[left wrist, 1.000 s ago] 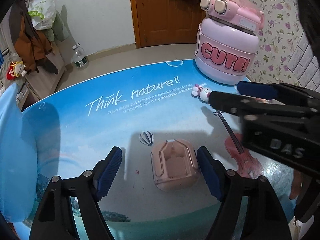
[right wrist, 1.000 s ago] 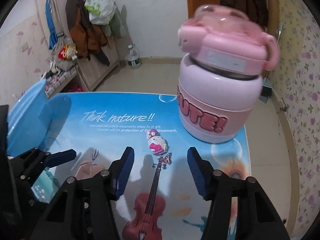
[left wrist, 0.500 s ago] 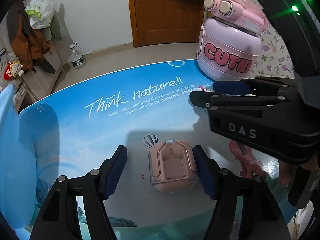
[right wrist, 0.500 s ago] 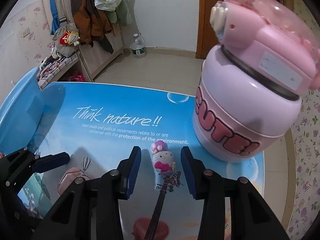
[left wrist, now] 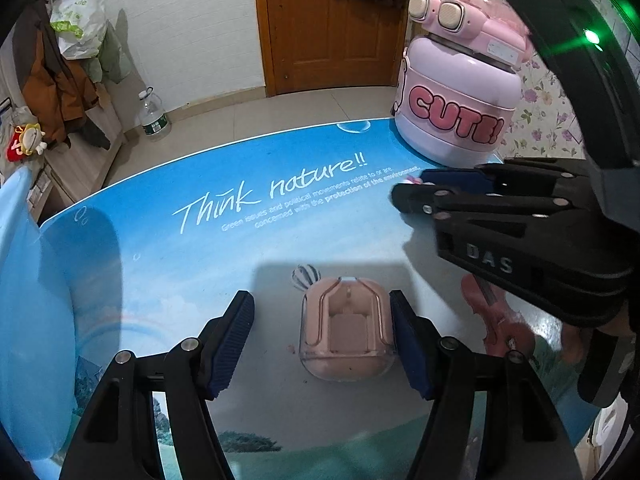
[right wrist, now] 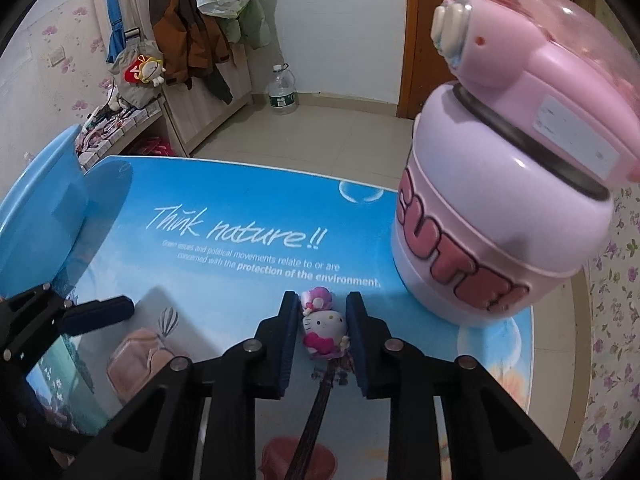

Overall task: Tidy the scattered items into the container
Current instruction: 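Close the left gripper on the pink case while the right gripper grasps the Hello Kitty figure, then lift the pink case with the left gripper while the right gripper lifts the figure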

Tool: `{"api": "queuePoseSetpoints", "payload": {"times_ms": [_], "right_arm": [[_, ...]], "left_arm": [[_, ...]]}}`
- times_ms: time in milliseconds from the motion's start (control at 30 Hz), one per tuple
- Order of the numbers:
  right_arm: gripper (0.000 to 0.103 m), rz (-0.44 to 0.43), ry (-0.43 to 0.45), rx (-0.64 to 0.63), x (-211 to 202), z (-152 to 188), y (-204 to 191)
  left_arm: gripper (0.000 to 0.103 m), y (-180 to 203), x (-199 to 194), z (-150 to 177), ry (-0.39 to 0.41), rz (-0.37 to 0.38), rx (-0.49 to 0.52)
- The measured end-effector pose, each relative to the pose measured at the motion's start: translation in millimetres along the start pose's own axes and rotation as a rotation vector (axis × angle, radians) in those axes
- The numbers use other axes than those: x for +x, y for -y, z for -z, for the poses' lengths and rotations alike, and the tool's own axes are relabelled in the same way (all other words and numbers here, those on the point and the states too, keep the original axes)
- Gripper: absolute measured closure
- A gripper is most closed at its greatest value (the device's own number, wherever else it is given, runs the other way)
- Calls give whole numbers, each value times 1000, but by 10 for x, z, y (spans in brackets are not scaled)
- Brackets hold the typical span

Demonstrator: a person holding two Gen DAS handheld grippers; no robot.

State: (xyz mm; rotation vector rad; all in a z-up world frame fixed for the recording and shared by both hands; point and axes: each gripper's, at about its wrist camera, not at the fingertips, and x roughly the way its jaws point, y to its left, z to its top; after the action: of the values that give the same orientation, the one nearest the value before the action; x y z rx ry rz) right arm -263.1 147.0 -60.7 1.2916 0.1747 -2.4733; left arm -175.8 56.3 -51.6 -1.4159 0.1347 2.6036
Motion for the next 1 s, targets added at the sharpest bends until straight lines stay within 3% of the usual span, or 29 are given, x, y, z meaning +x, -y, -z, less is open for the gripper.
{"api": "queuePoseSetpoints", "payload": {"times_ms": [200, 333, 633, 733, 833, 1000], "right_arm": [[78, 30, -10, 22, -215, 250, -7], [78, 46, -11, 32, -376, 451, -63], [78, 48, 0, 99, -635, 770, -159], [78, 48, 3, 106, -667, 831, -166], [78, 48, 0, 110, -715, 813, -113], [78, 45, 11, 105, -755, 831, -119]], "left_arm": [[38, -30, -91, 124, 5, 0, -2], [45, -41, -165, 205, 7, 8, 4], [49, -101, -249, 301, 12, 30, 17], [45, -116, -260, 271, 25, 53, 29], [30, -112, -296, 233, 50, 62, 61], [29, -69, -305, 150, 86, 75, 138]]}}
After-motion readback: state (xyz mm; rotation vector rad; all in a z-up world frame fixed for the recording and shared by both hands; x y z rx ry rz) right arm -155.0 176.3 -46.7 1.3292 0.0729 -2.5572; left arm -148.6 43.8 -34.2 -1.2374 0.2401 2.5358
